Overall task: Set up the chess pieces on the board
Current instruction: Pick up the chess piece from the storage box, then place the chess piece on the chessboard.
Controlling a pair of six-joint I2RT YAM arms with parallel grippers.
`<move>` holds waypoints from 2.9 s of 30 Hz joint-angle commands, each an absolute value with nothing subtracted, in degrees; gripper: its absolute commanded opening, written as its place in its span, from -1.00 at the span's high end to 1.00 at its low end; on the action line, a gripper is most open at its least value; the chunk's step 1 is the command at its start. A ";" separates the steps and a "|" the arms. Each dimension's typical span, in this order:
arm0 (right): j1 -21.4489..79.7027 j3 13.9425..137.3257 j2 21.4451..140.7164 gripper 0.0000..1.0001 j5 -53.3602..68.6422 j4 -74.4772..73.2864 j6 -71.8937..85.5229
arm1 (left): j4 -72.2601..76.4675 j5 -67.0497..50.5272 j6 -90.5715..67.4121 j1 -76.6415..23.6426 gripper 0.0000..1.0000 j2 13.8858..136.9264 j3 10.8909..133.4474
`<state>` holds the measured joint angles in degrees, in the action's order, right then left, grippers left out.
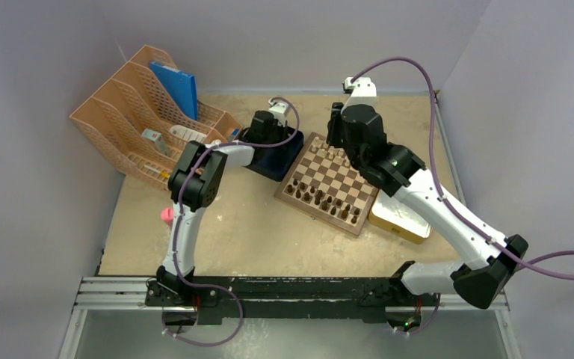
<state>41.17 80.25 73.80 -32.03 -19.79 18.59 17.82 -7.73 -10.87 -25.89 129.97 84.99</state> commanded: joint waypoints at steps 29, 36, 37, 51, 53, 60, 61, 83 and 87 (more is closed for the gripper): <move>41.21 55.86 60.97 0.31 3.09 5.13 -12.73 | -47.60 -41.62 -27.25 -25.84 1.00 94.45 95.25; 41.80 52.21 62.74 0.25 11.20 4.93 -26.99 | -54.34 -48.10 -26.09 -25.83 1.00 95.07 96.64; 41.89 51.79 62.87 0.24 10.57 5.93 -28.02 | -54.66 -48.41 -25.90 -25.84 1.00 95.21 96.86; 45.20 54.42 67.31 0.15 14.32 10.55 -36.30 | -57.44 -53.09 -24.42 -25.93 1.00 100.69 102.46; 45.56 54.77 67.66 0.16 14.10 11.07 -36.55 | -58.07 -53.59 -24.18 -25.88 1.00 101.64 103.26; 45.79 54.98 66.85 0.21 13.72 11.13 -38.54 | -60.66 -53.86 -23.64 -25.93 1.00 104.04 105.91; 45.79 54.94 66.80 0.31 14.07 10.70 -39.36 | -60.91 -53.95 -23.57 -25.87 1.00 104.16 106.10; 46.05 50.93 66.25 0.96 7.90 19.24 -23.65 | -48.44 -53.64 -34.62 -25.84 0.37 99.23 104.57; 46.05 50.09 65.45 0.96 7.88 22.96 -20.10 | -41.22 -51.91 -36.70 -25.84 0.32 96.61 100.67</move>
